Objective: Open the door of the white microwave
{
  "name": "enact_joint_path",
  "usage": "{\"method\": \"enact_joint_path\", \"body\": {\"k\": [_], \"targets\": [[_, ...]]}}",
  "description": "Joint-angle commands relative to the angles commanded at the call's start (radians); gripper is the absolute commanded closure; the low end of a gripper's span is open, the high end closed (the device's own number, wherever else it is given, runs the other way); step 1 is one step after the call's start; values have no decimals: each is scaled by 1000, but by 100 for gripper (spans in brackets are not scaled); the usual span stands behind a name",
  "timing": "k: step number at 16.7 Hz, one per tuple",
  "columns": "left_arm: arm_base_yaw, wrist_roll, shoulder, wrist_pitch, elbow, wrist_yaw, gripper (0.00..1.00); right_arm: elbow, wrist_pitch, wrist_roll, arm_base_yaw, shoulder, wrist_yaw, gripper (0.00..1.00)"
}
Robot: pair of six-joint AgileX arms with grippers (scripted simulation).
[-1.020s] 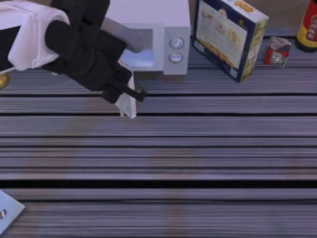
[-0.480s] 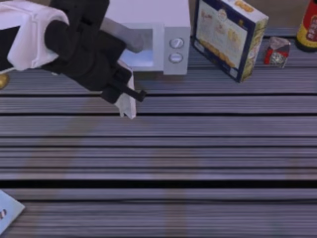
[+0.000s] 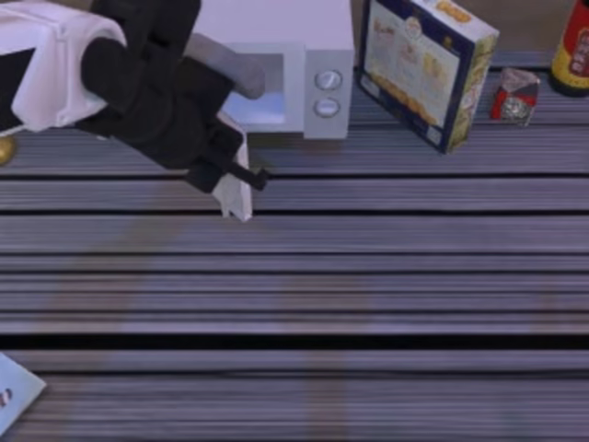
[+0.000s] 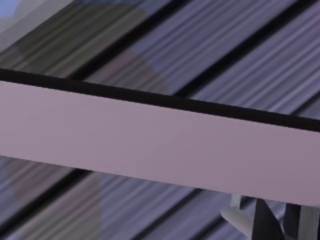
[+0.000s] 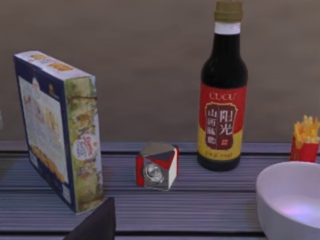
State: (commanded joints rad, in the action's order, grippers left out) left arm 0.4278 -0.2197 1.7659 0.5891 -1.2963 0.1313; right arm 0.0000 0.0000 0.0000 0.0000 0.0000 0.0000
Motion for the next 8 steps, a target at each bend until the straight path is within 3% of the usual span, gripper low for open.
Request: {"method": "enact_joint_path", "body": {"k": [8], "targets": [[-67, -164, -46, 23, 46, 83, 100, 0, 0, 0, 0, 0, 0, 0]]}}
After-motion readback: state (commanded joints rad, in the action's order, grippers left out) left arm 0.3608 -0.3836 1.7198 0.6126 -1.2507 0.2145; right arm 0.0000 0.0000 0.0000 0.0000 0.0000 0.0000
